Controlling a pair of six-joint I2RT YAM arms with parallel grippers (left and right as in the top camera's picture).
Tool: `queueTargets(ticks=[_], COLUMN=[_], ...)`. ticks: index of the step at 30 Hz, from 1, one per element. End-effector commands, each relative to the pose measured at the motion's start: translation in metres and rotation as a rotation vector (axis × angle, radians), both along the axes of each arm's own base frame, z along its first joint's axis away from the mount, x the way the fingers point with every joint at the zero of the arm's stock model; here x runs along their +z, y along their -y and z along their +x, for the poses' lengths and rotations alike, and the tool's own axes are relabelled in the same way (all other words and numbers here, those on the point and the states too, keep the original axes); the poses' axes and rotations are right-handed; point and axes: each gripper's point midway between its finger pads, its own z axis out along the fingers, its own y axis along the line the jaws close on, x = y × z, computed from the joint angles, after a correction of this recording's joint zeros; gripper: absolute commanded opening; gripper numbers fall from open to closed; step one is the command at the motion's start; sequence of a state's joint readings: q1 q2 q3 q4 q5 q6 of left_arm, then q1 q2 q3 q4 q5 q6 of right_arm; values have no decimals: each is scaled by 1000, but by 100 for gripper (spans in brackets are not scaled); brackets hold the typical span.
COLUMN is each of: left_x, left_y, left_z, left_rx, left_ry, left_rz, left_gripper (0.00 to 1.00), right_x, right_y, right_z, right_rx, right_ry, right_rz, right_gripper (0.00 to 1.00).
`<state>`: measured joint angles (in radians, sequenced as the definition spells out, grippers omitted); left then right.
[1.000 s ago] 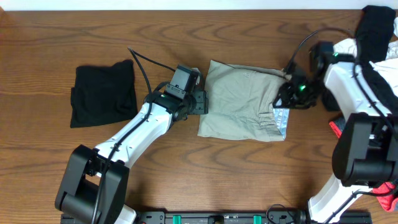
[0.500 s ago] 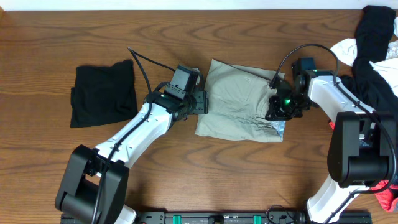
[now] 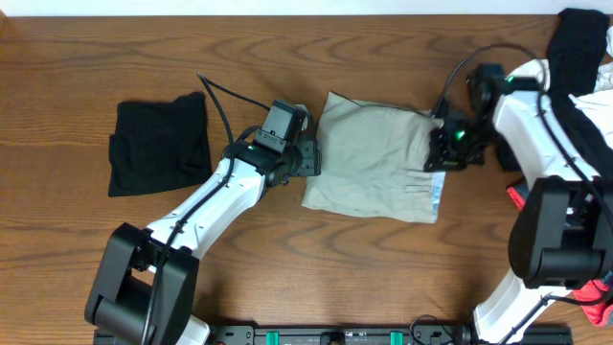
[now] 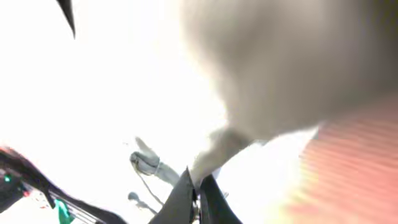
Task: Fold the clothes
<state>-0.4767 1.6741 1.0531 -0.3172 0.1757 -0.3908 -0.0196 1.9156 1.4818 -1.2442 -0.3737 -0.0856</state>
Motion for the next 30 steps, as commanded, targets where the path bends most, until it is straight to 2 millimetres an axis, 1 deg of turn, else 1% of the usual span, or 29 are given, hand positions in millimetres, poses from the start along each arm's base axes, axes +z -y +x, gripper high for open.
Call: queueTargets(ticks=[1, 3, 6, 9, 11, 12, 13, 15, 16, 18, 20, 21, 23, 25, 27, 30], left_x=[-4, -4, -4, -5, -6, -6, -4, 5, 12, 27, 40, 45, 49, 48, 42, 32], left_y=[-5, -5, -5, -6, -6, -6, -6, -5, -5, -4, -3, -1, 3, 8, 17, 34], left_z=[0, 0, 0, -1, -3, -3, -3, -2, -1, 0, 2, 3, 4, 4, 2, -3], left_rx=[-2, -2, -2, -2, -7, -25, -53, -98, -110, -125, -123, -127, -134, -144, -165, -206], left_ry=[0, 0, 0, -7, -11, -4, 11, 49, 70, 116, 151, 167, 185, 188, 182, 176], left_rz=[25, 25, 25, 28, 33, 41, 51, 61, 60, 51, 34, 22, 10, 8, 8, 8], left_gripper=[63, 63, 63, 63, 62, 59, 55, 51, 51, 51, 50, 50, 45, 42, 41, 41], right_x=[27, 27, 18, 5, 0, 0, 2, 15, 24, 54, 84, 97, 112, 112, 106, 90], right_y=[18, 23, 38, 52, 51, 45, 35, 12, 1, -24, -43, -49, -59, -62, -67, -76], right_z=[12, 9, 0, -7, -5, -3, 0, 8, 12, 23, 33, 39, 50, 57, 67, 79], right_rx=[-19, -17, -8, -25, -31, -17, 21, 76, 93, 133, 170, 177, 194, 205, 224, 221], right_ry=[64, 50, 18, -13, -5, 8, 35, 98, 130, 226, 325, 366, 441, 475, 506, 502], right_rz=[-64, -96, -188, -269, -263, -234, -174, -31, 40, 205, 335, 383, 444, 440, 430, 422], right_gripper=[9, 13, 13, 13, 8, 6, 4, 4, 3, 3, 3, 3, 6, 8, 9, 11])
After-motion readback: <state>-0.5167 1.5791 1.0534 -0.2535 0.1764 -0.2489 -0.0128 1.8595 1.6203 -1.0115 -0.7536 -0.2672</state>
